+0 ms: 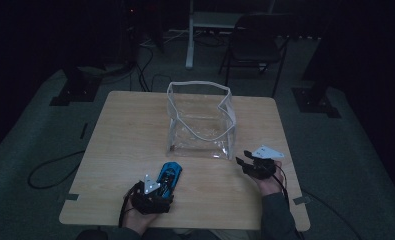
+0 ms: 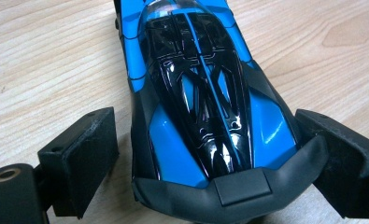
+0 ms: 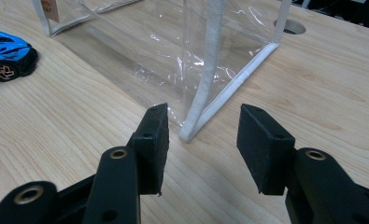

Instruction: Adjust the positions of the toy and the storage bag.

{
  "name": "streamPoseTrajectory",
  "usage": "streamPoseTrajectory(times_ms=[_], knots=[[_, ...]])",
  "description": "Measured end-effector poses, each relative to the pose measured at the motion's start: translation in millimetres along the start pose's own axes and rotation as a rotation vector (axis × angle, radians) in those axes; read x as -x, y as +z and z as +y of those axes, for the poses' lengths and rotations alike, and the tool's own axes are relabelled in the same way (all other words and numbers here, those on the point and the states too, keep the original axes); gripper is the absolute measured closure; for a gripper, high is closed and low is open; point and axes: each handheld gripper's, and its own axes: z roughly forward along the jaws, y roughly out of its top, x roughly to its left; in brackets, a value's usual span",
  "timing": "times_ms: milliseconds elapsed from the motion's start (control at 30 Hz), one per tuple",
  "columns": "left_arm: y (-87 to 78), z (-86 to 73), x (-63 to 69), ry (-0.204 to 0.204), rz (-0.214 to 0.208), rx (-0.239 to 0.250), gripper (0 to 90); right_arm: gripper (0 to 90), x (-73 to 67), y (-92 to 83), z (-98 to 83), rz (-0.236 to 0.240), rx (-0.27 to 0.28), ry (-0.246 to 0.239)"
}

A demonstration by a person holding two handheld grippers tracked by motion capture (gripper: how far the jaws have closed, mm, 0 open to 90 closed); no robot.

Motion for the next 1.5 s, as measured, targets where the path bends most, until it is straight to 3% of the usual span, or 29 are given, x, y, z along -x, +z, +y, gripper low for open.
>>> streamPoseTrajectory(times_ms=[133,233,300,400,533,600,733,900,1000,1133,1300,1500], knots=[[-2.0,3.2,-6.8,0.058,-0.008,-0.019,9.7,53.0,1.3,-0.4,-0.9,-0.005,0.001,0.001],[-4.6,5.1,-14.0,0.089,0.016,-0.03,9.7,53.0,1.9,-0.8,-1.4,-0.006,0.001,0.006],[-6.8,6.6,-21.8,0.1,0.041,-0.035,9.7,53.0,1.8,-1.0,-1.5,-0.006,0.0,0.007],[-7.5,8.2,-36.0,0.076,0.034,-0.048,9.6,53.0,1.1,-0.4,-1.7,-0.004,-0.003,0.003],[-6.1,12.6,-50.5,0.09,0.084,-0.066,9.6,53.0,0.2,1.5,-2.0,-0.003,-0.009,-0.001],[-4.9,13.2,-60.5,0.06,0.111,-0.081,9.7,53.0,-0.3,2.4,-2.1,-0.002,-0.008,-0.003],[-2.2,13.4,-83.8,-0.024,0.125,-0.086,9.7,53.0,-0.4,3.8,-2.5,0.0,-0.014,-0.003],[-0.9,14.5,-102.6,-0.069,0.146,-0.069,10.0,52.7,-1.1,5.2,-2.9,0.003,-0.019,-0.005],[-1.6,13.8,-117.2,-0.13,0.119,-0.034,12.8,52.3,-0.6,5.9,-3.3,0.006,-0.021,0.0],[-10.9,9.6,-124.0,-0.176,0.056,0.028,15.0,50.8,0.5,6.3,-5.5,0.01,-0.026,0.002],[-23.6,13.3,-126.7,-0.136,0.01,0.136,15.0,49.5,4.8,8.6,-12.4,0.012,-0.046,0.019],[-28.5,32.1,-128.2,-0.043,-0.054,0.25,15.0,49.1,7.5,17.2,-17.2,-0.006,-0.083,0.016]])
